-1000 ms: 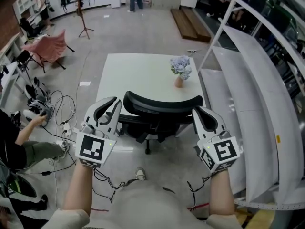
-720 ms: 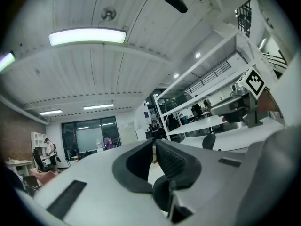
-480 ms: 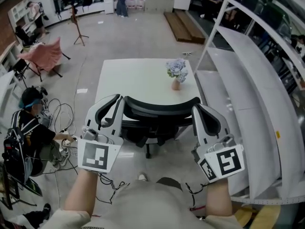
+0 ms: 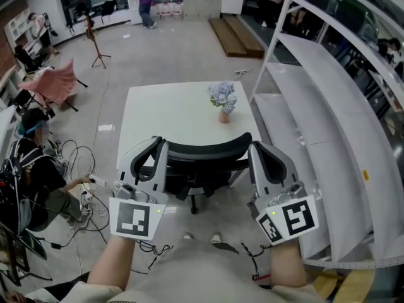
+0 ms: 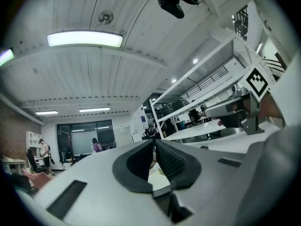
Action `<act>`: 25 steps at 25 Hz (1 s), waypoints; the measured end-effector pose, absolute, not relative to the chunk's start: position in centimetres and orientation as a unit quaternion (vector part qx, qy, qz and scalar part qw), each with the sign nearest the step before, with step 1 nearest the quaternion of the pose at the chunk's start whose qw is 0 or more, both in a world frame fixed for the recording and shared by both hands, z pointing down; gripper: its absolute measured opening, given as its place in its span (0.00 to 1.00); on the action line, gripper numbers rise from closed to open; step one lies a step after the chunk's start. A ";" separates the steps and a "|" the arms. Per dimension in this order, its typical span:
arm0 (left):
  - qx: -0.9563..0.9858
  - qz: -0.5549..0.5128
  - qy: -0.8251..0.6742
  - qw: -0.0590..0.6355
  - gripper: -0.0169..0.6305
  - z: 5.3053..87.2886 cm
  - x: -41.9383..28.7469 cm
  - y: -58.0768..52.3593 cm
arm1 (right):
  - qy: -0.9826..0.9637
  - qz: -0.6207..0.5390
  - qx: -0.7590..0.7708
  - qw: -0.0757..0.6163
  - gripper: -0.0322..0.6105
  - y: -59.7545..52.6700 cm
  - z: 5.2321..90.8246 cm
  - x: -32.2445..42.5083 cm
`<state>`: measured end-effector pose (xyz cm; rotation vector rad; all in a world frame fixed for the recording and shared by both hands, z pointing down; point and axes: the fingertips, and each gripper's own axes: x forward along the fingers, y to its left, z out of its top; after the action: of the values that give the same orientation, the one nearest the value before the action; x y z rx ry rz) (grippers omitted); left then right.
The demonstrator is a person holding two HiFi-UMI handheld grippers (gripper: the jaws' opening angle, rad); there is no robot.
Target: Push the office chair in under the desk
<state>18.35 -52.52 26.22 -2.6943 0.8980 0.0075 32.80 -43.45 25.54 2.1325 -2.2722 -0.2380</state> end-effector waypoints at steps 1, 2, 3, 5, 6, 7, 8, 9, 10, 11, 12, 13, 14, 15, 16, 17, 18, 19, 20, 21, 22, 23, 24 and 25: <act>-0.937 0.001 0.314 0.151 0.06 26.3 18.6 -52.4 | -0.729 -0.075 0.680 0.010 0.06 -43.5 25.6 33.0; -0.937 0.000 0.316 0.152 0.06 26.3 18.9 -52.3 | -0.732 -0.074 0.678 0.013 0.06 -43.6 25.6 33.1; -0.936 -0.002 0.318 0.154 0.06 26.5 19.1 -52.2 | -0.734 -0.073 0.675 0.016 0.06 -43.7 25.7 33.3; -0.934 -0.008 0.323 0.154 0.06 26.9 19.5 -52.0 | -0.740 -0.069 0.669 0.019 0.06 -44.0 26.1 33.6; -0.933 -0.011 0.326 0.152 0.06 27.2 19.7 -52.0 | -0.743 -0.067 0.665 0.020 0.06 -44.1 26.4 33.7; -0.933 -0.013 0.329 0.148 0.06 27.6 19.8 -51.9 | -0.746 -0.065 0.662 0.021 0.06 -44.3 26.6 33.7; -0.932 -0.016 0.332 0.144 0.06 28.0 19.9 -52.0 | -0.750 -0.063 0.659 0.022 0.06 -44.4 26.9 33.8; -0.931 -0.021 0.335 0.142 0.06 28.3 19.9 -52.0 | -0.753 -0.061 0.655 0.024 0.06 -44.6 27.1 33.8; -0.930 -0.024 0.338 0.141 0.06 28.5 19.9 -52.1 | -0.755 -0.060 0.652 0.025 0.06 -44.7 27.2 33.8; -0.929 -0.026 0.341 0.141 0.06 28.6 19.9 -52.1 | -0.758 -0.059 0.649 0.026 0.06 -44.8 27.3 33.9; -0.928 -0.027 0.344 0.140 0.06 28.5 20.0 -52.2 | -0.761 -0.059 0.646 0.027 0.06 -44.9 27.3 33.9; -0.927 -0.026 0.347 0.139 0.06 28.5 20.0 -52.2 | -0.763 -0.059 0.643 0.027 0.06 -45.0 27.3 34.0; -0.926 -0.026 0.350 0.139 0.06 28.5 20.0 -52.2 | -0.765 -0.058 0.641 0.028 0.06 -45.0 27.4 34.0; -0.925 -0.026 0.353 0.139 0.06 28.4 20.1 -52.2 | -0.767 -0.058 0.638 0.028 0.06 -45.1 27.4 34.1; -0.924 -0.026 0.357 0.138 0.06 28.4 20.1 -52.2 | -0.769 -0.058 0.636 0.027 0.06 -45.2 27.5 34.2; -0.922 -0.027 0.360 0.138 0.06 28.5 20.2 -52.2 | -0.771 -0.058 0.634 0.027 0.06 -45.4 27.5 34.3; -0.922 -0.027 0.362 0.138 0.06 28.4 20.2 -52.3 | -0.772 -0.058 0.632 0.027 0.06 -45.4 27.6 34.4; -0.921 -0.028 0.363 0.139 0.06 28.4 20.2 -52.3 | -0.773 -0.058 0.631 0.027 0.06 -45.5 27.6 34.5; -0.921 -0.029 0.363 0.140 0.06 28.4 20.3 -52.2 | -0.774 -0.057 0.630 0.027 0.06 -45.5 27.6 34.6; -0.920 -0.030 0.364 0.141 0.06 28.4 20.3 -52.2 | -0.775 -0.057 0.629 0.027 0.06 -45.5 27.6 34.6; -0.920 -0.031 0.365 0.141 0.06 28.4 20.2 -52.1 | -0.776 -0.056 0.627 0.027 0.06 -45.5 27.7 34.6; -0.919 -0.031 0.367 0.140 0.06 28.5 20.2 -52.1 | -0.778 -0.056 0.626 0.027 0.06 -45.5 27.8 34.5; -0.919 -0.032 0.368 0.140 0.06 28.5 20.3 -52.1 | -0.779 -0.055 0.624 0.027 0.06 -45.5 27.8 34.6; -0.918 -0.032 0.369 0.140 0.06 28.6 20.3 -52.1 | -0.780 -0.055 0.623 0.026 0.06 -45.6 27.9 34.6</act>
<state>20.31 -52.11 28.59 -2.6534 1.0648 -0.0924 34.62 -45.55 27.93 1.9252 -2.4095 -0.1690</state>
